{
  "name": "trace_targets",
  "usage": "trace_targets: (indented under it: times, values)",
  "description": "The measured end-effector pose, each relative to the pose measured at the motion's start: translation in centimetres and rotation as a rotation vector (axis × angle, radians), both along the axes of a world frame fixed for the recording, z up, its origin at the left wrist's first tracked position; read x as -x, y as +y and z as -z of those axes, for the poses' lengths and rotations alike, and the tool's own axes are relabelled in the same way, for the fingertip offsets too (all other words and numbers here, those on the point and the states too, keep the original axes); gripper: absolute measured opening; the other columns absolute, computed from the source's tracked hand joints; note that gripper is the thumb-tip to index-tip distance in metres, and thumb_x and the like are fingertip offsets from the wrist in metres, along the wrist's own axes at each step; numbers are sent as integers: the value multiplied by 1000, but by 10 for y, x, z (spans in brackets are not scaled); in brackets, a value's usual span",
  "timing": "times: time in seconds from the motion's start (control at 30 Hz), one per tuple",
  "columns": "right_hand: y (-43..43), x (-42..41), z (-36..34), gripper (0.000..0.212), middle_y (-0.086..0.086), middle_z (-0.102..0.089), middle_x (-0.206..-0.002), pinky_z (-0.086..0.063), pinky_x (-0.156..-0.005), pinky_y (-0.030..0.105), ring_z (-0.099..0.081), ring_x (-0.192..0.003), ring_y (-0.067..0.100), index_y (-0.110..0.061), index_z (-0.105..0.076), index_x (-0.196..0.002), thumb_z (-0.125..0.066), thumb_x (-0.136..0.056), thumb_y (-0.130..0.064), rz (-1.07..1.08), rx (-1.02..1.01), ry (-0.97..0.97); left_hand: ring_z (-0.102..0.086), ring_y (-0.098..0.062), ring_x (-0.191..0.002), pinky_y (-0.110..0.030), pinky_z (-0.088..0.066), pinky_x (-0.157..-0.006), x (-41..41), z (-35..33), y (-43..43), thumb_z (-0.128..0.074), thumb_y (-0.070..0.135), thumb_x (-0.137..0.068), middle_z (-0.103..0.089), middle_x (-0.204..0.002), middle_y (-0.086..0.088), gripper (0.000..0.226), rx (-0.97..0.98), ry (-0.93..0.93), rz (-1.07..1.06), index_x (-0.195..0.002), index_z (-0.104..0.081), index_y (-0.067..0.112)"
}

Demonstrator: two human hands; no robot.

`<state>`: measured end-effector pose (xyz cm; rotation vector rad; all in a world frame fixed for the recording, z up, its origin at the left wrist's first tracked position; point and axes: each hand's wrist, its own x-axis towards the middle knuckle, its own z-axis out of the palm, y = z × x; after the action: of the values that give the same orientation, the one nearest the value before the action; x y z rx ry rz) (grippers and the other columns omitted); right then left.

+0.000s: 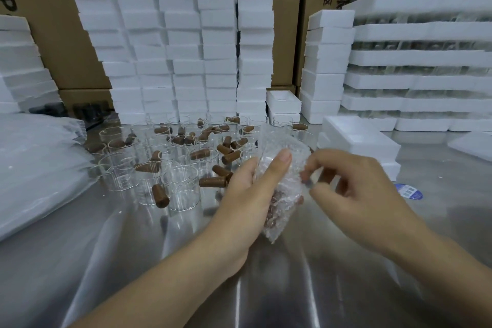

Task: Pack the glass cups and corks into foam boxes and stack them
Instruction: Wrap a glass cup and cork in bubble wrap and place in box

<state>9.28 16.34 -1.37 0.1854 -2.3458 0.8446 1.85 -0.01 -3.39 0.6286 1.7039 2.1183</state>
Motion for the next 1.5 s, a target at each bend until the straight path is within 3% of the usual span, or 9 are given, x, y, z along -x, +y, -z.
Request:
trace_targets:
  times: [0.2, 0.63, 0.73, 0.87, 0.93, 1.13, 1.23, 1.43, 1.5]
  values:
    - [4, -1, -5, 38, -15, -68, -115, -51, -67, 16, -65, -101, 12, -36, -68, -117, -60, -84, -18, -54, 160, 97, -65, -13, -133, -46, -47, -117, -2, 3, 1, -71, 61, -90, -67, -145, 13, 60, -22, 18, 67, -147, -55, 54]
    - [12, 7, 6, 24, -11, -73, -107, -53, -71, 20, -69, -97, 16, -34, -71, -110, -62, -89, -26, -98, 175, 80, -75, -22, -120, -40, -61, -94, -13, -5, 3, -64, 64, -92, -77, -131, -2, 65, -50, -215, 119, -149, -59, 32]
    - [44, 13, 10, 33, -20, -67, -119, -49, -68, 18, -66, -95, 7, -42, -66, -115, -59, -90, -23, 114, 135, 113, -59, -29, -141, -41, -46, -112, -8, -6, -7, -71, 59, -87, -64, -151, -9, 88, -119, -157, 128, -163, -44, 24]
    - [84, 25, 33, 60, -17, -43, -152, -48, -83, 32, -62, -88, -10, -38, -41, -155, -64, -100, -36, 414, -30, -98, -79, -15, -105, -41, -55, -99, -5, -16, -4, -82, 61, -63, -83, -110, 8, 101, -150, -246, 72, -154, -50, 31]
    - [95, 29, 42, 68, -14, -37, -158, -46, -85, 34, -62, -84, -13, -34, -36, -160, -66, -99, -43, 451, -56, -179, -79, -20, -109, -44, -56, -107, -6, -16, -6, -81, 57, -72, -81, -118, 1, 81, -155, -239, 55, -145, -57, 32]
    - [93, 37, 40, 48, -4, -47, -126, -48, -83, 32, -65, -77, 1, -21, -61, -135, -79, -92, -32, 548, 74, -8, -77, -28, -115, -31, -64, -89, 1, -26, -14, -94, 27, -70, -78, -126, -11, 82, -400, -328, 112, -144, -59, 18]
    - [88, 31, 34, 25, -6, -53, -119, -40, -74, 12, -62, -80, -4, -22, -67, -120, -71, -96, -24, 557, 112, 84, -76, -30, -116, -33, -62, -96, 5, -31, -18, -88, 22, -77, -78, -124, -15, 54, -465, -282, 127, -126, -70, 9]
    - [66, 14, 10, 11, -10, -54, -96, -37, -63, 13, -53, -85, 9, -29, -59, -86, -54, -78, -23, 269, 101, 164, -61, -10, -82, -22, -49, -69, 13, -42, -27, -83, 53, -74, -83, -104, 3, 27, -368, -143, -148, -95, -87, 37]
    - [58, 13, 9, 11, -8, -55, -92, -36, -64, 17, -53, -86, 12, -21, -60, -85, -53, -77, -19, 186, 37, 122, -55, -10, -74, -18, -48, -56, 16, -44, -29, -85, 60, -70, -82, -103, 2, 48, -332, -103, -255, -109, -83, 33]
